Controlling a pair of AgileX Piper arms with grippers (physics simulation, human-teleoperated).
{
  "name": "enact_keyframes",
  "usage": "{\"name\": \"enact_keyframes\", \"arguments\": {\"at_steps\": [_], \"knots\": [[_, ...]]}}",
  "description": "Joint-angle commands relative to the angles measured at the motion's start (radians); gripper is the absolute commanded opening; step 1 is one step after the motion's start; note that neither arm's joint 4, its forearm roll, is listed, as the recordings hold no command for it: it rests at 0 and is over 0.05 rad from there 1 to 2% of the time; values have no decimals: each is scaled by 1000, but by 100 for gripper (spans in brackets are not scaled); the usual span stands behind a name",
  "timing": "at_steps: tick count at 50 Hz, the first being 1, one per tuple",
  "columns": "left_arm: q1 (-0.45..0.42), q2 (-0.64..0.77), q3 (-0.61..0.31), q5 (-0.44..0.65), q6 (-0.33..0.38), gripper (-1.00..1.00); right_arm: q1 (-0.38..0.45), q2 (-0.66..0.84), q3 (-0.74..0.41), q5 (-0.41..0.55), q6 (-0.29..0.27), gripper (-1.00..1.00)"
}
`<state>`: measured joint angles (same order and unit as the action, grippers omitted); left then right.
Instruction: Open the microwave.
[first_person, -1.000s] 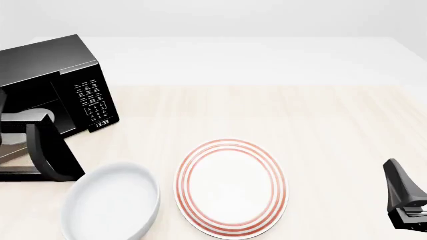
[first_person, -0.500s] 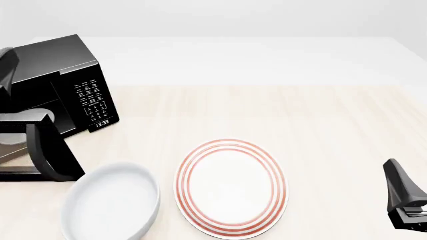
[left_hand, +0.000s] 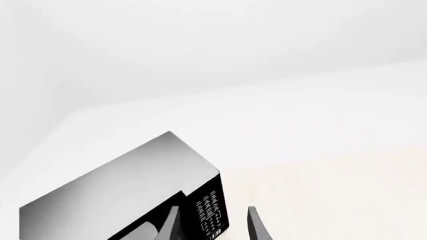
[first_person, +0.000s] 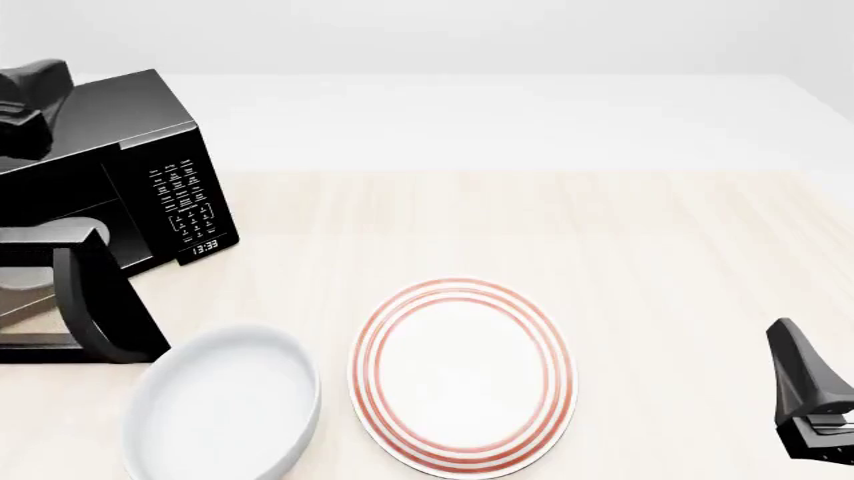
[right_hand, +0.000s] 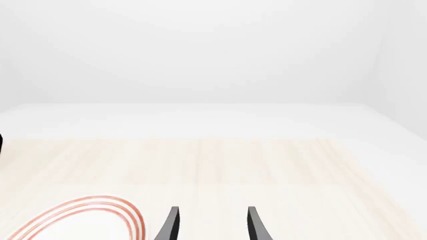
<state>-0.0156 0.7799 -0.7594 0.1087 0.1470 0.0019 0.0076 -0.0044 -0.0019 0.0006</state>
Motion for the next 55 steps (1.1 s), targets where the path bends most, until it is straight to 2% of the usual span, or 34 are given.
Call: {"name": "enact_keyframes", "arguments": {"at_steps": [1,8,10,11,14,32,51,55], "knots": [[0,72,-53,58,12,100,0,0,0,0,0,100],[17,110,-78,121,30,100,0,-1,0,1,0,100],[14,127,-92,142,-3,100,0,-1,0,1,0,100],[15,133,-89,142,22,100,0,0,0,0,0,100],[16,149,-100,160,24,100,0,0,0,0,0,100],[24,226,-144,248,5,100,0,0,0,0,0,100],[27,303,-148,291,29,100,0,0,0,0,0,100],[23,329,-140,284,17,100,0,0,0,0,0,100]]}}
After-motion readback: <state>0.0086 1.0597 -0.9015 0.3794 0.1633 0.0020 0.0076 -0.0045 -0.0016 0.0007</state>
